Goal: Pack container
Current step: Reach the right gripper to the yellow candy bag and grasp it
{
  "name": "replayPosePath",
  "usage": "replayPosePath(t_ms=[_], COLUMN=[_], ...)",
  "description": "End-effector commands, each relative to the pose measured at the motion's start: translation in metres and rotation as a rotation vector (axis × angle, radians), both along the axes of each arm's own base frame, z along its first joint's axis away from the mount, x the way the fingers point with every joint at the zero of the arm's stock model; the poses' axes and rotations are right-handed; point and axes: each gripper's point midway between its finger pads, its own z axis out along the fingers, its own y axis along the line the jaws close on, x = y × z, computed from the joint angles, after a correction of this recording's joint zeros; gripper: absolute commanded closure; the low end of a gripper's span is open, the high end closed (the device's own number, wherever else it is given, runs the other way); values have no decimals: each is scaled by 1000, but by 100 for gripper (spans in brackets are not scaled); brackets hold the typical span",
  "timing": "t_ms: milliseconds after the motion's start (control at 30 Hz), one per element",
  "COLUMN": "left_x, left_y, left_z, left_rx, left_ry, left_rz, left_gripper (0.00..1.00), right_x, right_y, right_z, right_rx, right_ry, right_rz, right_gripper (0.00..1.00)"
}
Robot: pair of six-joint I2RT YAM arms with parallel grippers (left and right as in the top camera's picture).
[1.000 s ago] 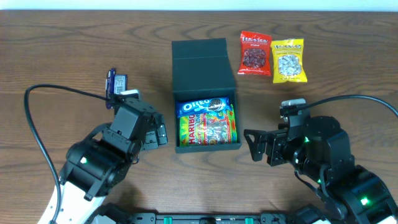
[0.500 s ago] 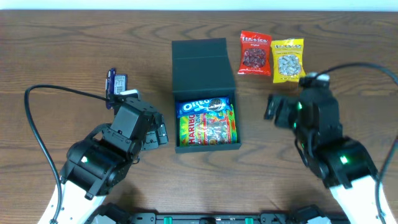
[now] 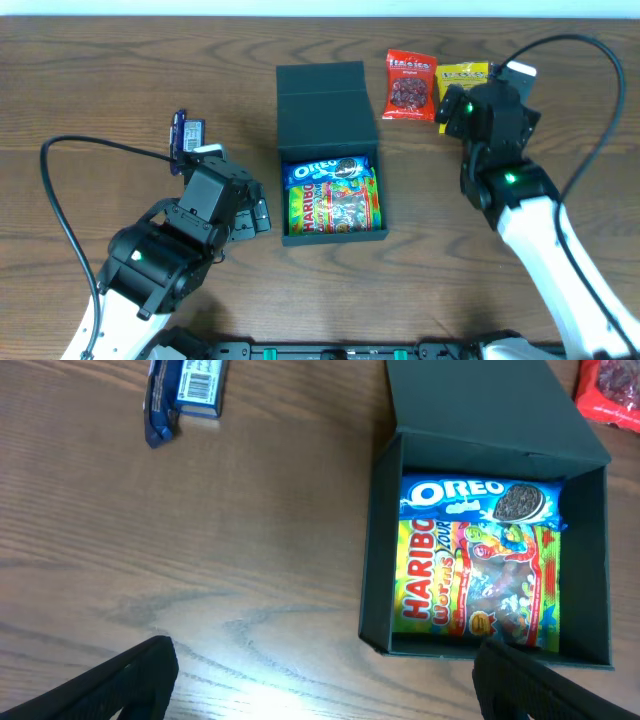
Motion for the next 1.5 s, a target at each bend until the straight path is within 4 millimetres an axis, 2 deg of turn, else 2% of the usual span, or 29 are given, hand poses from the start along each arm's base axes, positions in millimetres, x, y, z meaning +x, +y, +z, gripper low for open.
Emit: replayPosePath(t_ms=[0,233,467,600,767,1033,1100,1200,1233,1333,1367,1467], left_x=[1,1,1,1,1,1,1,1,1,1,1,1], left_y=[-1,-1,-1,-1,-1,-1,-1,-1,-1,-1,-1,-1], left_z=[7,7,7,7,7,7,7,7,7,7,7,7], left_rx=[-14,-14,-14,-14,-14,-14,-14,-14,-14,-14,-14,-14], left_ry=[-13,-13,-13,-13,-13,-13,-13,-13,-13,-13,-13,-13], left_rz=[9,9,9,9,9,9,8,9,9,9,9,9], left_gripper=[5,5,5,5,5,5,5,5,5,5,5,5], right_x=[15,44,68,83,94,95,93,90,89,84,83,79], right_y=[-23,-57,-76,-74,-73,-62,-62,-62,-62,-62,-62,-62], right_z=[-24,-78,-122,-142,-166,-208,-213,-218,-219,-224,-225,-230], right_rx=[-41,-44,-37,-9,-5,29,28,27,26,25,25,23], right_ry=[40,77,67,41,17,78,93,116,123,151,160,186], right_rz=[-64,-147,-175,-136,-133,-75,-76,-76,-77,-77,-77,-77], right_gripper=[1,1,1,1,6,15,26,55,69,94,98,99])
